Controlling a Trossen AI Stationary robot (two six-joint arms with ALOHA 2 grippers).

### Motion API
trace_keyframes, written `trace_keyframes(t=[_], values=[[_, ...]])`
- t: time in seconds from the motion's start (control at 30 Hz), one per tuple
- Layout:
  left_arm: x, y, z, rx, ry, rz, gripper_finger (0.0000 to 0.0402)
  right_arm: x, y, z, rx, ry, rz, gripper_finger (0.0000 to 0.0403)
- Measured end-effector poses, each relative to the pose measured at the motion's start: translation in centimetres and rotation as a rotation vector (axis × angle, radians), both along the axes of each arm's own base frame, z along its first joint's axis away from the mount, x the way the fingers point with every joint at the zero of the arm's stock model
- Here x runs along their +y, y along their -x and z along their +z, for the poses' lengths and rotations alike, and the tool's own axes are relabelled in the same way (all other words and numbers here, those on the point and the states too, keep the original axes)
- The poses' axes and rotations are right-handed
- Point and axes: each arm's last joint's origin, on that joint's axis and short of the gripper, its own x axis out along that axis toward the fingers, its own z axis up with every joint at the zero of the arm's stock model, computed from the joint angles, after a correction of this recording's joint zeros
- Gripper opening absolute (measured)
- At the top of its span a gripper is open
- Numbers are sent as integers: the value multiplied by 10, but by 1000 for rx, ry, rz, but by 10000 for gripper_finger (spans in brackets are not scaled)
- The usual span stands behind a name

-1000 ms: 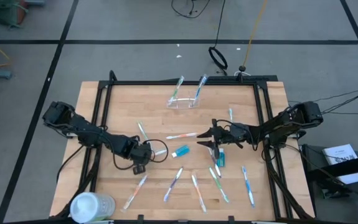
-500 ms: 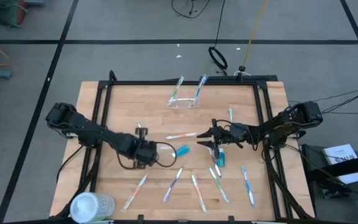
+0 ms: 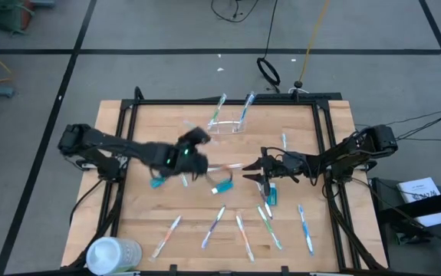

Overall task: Pick & Place toothbrushing station
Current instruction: Put the orange toothbrush into the transparent organizer

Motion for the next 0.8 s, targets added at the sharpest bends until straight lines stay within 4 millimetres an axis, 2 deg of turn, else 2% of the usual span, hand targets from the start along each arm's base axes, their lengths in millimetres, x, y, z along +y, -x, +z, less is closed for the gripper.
trace_keyframes(t=[0.2, 0.4, 0.6, 0.8], values=[[67, -3, 1, 149, -58, 118, 9, 0, 0, -2, 21, -10, -2, 116], [109, -4, -12, 255, -16, 140, 14, 0, 0, -2, 17, -10, -2, 116], [129, -19, -32, 312, -23, 115, 12, 0, 0, -2, 18, -10, -3, 116], [130, -31, -57, 451, -8, 37, 10, 0, 1, -4, 37, -9, -2, 116]])
